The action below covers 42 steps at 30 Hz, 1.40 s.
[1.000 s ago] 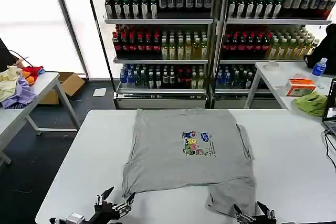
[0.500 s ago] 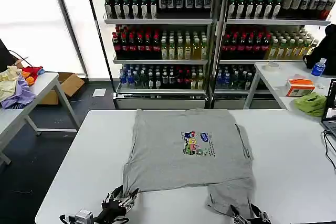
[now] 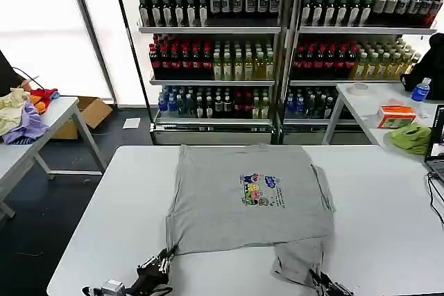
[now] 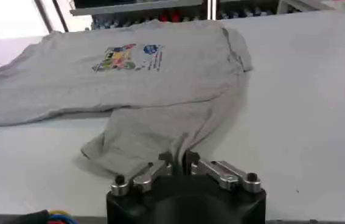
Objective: Fold and organize the clothes.
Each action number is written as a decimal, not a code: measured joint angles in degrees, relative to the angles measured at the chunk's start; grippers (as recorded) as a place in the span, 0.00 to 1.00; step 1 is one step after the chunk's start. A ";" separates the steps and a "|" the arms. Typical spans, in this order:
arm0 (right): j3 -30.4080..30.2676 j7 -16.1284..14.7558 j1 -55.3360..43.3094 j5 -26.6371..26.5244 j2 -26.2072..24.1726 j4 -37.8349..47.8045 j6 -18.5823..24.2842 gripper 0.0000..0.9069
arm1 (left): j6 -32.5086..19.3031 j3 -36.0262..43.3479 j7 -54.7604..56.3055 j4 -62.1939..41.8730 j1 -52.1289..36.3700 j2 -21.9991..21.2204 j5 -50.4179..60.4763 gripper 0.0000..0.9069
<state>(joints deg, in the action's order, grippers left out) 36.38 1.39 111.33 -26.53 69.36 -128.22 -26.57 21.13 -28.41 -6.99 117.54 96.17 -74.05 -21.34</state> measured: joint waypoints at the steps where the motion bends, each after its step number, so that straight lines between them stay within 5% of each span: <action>1: 0.14 -0.12 0.17 -0.44 -0.03 -0.07 0.38 0.00 | -0.09 0.01 0.11 0.08 0.04 -0.12 0.03 0.01; 25: 4.20 -5.80 10.84 -6.73 -1.97 -7.30 9.87 0.00 | 2.20 -2.99 2.00 12.13 9.45 1.04 2.84 0.00; 42: 4.16 -3.71 -7.83 -10.74 -1.40 -2.53 12.26 0.00 | 3.42 -2.91 0.28 8.71 -1.37 4.15 -5.38 0.01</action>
<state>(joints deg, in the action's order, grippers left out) 40.53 -2.32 103.50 -37.27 67.96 -130.75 -14.31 24.55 -31.32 -6.71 126.26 94.81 -69.90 -26.72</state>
